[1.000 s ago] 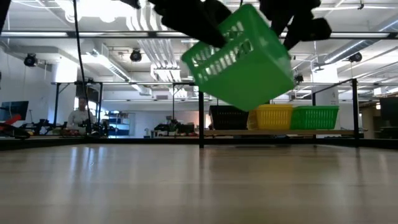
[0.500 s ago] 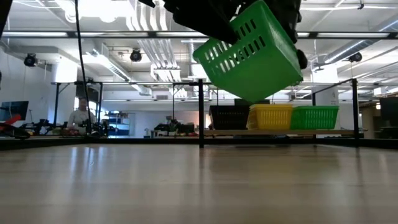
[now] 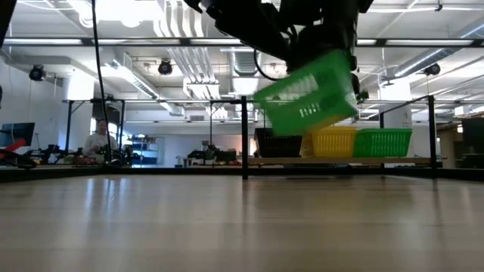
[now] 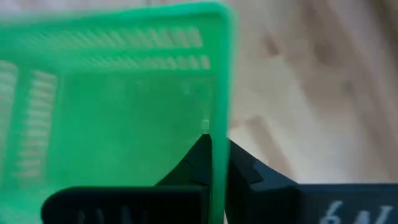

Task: Stack baskets on shelf by color
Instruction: Stack the green bin on top of the green bins on the shelf

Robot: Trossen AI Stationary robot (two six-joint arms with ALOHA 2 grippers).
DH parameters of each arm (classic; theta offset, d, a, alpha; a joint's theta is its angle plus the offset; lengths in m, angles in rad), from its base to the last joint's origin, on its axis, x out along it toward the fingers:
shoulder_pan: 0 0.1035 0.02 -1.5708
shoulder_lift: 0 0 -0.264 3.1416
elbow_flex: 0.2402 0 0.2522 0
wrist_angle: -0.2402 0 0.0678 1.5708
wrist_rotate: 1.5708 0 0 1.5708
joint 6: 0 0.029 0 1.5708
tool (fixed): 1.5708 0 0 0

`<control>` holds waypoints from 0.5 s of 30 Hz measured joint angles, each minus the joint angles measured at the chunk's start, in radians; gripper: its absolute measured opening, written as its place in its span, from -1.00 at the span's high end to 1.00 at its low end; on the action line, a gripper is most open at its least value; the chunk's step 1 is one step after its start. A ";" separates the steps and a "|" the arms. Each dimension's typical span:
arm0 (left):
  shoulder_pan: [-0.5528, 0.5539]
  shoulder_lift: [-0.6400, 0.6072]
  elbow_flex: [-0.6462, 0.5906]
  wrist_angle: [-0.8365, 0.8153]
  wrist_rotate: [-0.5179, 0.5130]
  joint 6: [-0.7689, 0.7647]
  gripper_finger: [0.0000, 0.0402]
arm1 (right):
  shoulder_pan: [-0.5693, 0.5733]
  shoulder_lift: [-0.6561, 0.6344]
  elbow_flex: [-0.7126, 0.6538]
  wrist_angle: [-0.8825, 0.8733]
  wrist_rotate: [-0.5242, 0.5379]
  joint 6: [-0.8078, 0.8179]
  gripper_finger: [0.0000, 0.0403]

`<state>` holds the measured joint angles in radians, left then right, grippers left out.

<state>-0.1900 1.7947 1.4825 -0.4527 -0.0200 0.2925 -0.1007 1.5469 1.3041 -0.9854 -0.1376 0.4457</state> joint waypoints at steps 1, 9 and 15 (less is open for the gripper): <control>0.003 -0.007 0.002 -0.008 0.000 -0.001 0.39 | -0.010 -0.004 0.000 -0.019 0.009 -0.030 0.96; 0.020 -0.083 0.004 -0.019 -0.135 -0.069 -0.08 | -0.141 -0.062 0.000 -0.187 0.037 -0.297 0.96; 0.021 -0.124 -0.003 -0.077 -0.250 -0.239 -0.11 | -0.324 -0.161 -0.001 -0.266 0.035 -0.554 0.96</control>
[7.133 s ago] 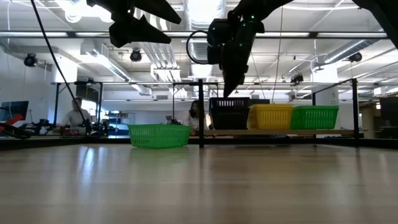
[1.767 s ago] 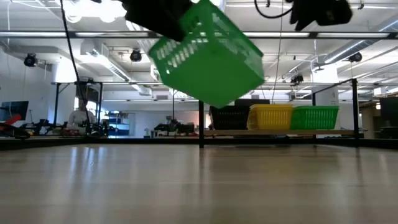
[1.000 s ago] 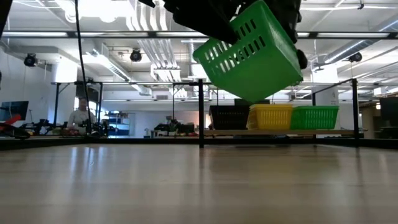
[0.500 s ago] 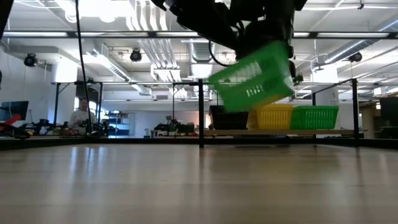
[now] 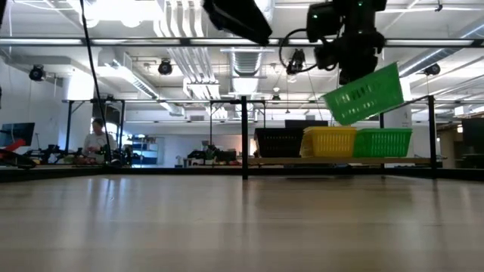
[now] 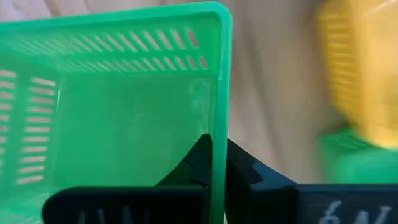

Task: Stack baskets on shelf by color
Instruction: Stack the green bin on top of the green bins on the shelf

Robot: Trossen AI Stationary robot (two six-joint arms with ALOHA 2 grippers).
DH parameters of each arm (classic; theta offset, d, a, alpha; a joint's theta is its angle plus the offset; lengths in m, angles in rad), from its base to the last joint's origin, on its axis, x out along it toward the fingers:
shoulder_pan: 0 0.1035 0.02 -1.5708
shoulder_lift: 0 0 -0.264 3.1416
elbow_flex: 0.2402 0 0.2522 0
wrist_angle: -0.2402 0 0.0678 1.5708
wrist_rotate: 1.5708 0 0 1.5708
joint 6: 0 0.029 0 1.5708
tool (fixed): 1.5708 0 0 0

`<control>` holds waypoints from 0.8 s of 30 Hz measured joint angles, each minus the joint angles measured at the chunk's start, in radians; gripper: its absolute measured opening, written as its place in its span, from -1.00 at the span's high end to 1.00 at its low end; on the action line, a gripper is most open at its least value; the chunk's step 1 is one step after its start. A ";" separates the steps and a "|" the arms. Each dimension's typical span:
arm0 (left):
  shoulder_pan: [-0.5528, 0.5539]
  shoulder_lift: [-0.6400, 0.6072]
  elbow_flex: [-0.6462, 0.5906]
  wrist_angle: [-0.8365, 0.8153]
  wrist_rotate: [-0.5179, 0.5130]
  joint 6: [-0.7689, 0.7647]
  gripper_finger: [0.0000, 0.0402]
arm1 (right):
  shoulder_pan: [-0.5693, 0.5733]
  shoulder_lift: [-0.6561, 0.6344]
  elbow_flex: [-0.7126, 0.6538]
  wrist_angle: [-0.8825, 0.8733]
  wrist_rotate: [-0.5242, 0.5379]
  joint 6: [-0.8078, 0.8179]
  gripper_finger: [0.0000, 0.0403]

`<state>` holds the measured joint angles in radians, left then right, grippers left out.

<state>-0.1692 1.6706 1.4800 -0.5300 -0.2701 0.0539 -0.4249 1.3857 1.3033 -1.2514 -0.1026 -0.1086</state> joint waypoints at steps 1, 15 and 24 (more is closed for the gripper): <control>0.000 -0.004 -0.005 -0.020 -0.003 -0.036 -0.11 | -0.032 -0.018 0.000 -0.006 0.001 -0.059 0.96; -0.001 -0.087 -0.185 -0.050 -0.023 -0.545 -0.11 | -0.436 0.039 0.175 0.020 0.155 -0.836 0.96; -0.025 -0.117 -0.250 0.011 -0.023 -0.678 -0.11 | -0.527 0.199 0.326 -0.027 0.193 -0.622 0.96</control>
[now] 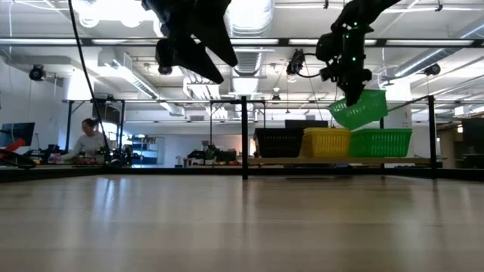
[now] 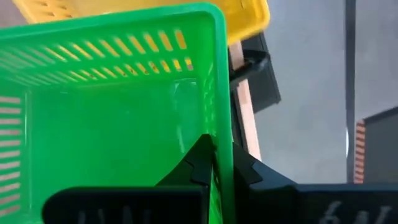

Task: Stack baskets on shelf by color
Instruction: Stack the green bin on top of the green bins on the shelf

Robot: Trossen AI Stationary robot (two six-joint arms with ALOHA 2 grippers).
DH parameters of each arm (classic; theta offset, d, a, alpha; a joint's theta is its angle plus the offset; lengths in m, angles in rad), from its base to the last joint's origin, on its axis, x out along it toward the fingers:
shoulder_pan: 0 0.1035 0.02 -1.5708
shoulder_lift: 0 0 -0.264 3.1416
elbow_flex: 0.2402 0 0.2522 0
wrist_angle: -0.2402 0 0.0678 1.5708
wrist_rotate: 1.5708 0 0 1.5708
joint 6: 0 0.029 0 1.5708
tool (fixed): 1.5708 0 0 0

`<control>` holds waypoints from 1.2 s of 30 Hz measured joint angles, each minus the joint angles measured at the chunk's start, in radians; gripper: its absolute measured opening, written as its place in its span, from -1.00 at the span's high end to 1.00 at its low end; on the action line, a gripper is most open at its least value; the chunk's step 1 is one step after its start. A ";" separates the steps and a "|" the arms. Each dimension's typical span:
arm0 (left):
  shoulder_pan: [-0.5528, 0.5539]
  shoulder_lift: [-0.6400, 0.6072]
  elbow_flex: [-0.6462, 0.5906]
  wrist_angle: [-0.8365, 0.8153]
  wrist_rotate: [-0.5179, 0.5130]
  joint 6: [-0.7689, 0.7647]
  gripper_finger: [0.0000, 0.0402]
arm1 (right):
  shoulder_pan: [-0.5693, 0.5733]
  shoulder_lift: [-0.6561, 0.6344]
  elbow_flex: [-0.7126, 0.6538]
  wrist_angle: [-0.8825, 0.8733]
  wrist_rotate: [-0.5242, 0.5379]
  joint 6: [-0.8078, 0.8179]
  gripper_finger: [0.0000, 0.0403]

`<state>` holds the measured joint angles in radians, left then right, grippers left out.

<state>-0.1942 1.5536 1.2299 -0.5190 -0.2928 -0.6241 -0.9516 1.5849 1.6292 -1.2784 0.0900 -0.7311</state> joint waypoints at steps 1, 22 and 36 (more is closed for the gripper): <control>-0.004 0.000 0.000 0.006 0.000 0.000 -0.11 | 0.000 0.001 0.006 -0.003 0.007 0.004 0.96; -0.011 -0.051 0.028 0.011 -0.001 0.090 -0.11 | 0.052 0.045 0.122 -0.104 0.321 -0.021 0.96; -0.011 -0.147 0.039 0.039 -0.035 0.192 -0.11 | 0.057 0.124 0.123 -0.237 0.342 0.013 0.96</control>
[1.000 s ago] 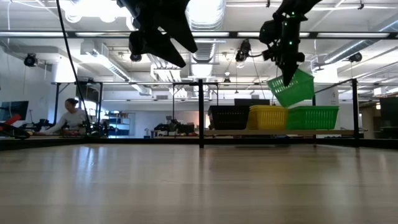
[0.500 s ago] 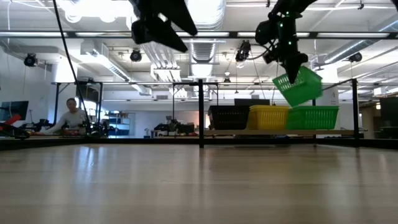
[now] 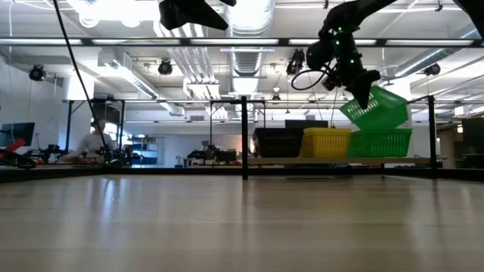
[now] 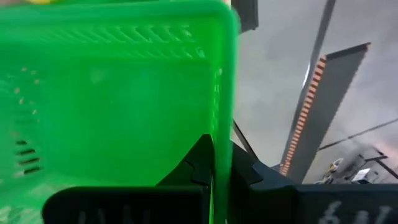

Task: Stack baskets on shelf by color
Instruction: Stack the green bin on top of the green bins on the shelf, then adjust the stacked yellow bins on the shelf

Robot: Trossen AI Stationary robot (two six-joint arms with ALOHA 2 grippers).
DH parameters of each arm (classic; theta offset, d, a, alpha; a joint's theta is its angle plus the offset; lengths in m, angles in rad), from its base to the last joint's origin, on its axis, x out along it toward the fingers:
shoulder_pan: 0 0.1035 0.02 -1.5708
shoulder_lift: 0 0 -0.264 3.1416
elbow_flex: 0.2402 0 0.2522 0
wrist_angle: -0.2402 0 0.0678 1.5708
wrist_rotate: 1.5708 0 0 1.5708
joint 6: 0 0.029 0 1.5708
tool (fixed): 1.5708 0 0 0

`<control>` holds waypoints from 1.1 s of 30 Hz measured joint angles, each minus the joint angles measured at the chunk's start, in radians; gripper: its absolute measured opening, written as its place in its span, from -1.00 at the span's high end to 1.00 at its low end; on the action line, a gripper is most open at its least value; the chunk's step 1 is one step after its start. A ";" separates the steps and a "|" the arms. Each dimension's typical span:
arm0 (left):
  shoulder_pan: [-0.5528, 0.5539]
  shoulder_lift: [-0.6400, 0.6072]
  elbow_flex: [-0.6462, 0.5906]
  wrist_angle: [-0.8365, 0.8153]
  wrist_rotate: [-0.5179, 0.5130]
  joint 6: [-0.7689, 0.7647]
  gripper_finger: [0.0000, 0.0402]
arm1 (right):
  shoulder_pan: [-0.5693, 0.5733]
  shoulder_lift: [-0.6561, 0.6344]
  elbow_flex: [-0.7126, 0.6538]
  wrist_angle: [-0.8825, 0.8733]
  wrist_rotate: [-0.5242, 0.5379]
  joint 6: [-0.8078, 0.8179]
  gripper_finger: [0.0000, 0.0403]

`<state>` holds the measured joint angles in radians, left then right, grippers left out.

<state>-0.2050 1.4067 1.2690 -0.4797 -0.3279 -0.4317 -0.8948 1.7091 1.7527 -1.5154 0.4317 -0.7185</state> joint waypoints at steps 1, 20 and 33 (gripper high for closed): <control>0.000 0.000 0.000 -0.001 0.000 0.002 -0.11 | 0.000 0.002 0.000 0.003 -0.015 0.002 0.96; 0.000 -0.001 -0.002 0.000 0.009 0.028 -0.11 | 0.000 0.010 -0.067 0.091 -0.035 0.031 0.78; 0.000 -0.001 -0.002 0.000 0.009 0.021 -0.11 | 0.001 0.002 -0.081 0.179 0.009 0.093 0.25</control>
<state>-0.2049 1.4055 1.2675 -0.4793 -0.3191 -0.4107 -0.8935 1.7107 1.6713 -1.3367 0.4406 -0.6259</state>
